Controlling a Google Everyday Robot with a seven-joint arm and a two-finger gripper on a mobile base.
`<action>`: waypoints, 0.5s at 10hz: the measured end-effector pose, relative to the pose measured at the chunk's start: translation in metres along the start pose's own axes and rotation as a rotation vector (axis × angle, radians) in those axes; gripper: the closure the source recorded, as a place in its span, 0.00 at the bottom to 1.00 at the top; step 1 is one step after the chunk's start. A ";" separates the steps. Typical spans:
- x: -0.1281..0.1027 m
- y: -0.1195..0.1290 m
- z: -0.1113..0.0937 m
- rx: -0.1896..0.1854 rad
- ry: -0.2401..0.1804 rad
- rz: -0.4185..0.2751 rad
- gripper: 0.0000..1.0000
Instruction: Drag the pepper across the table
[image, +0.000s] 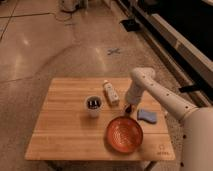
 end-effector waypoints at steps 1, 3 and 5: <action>-0.007 -0.004 0.003 0.009 -0.013 -0.031 1.00; -0.019 -0.023 0.007 0.039 -0.032 -0.116 1.00; -0.025 -0.032 0.009 0.058 -0.045 -0.157 0.98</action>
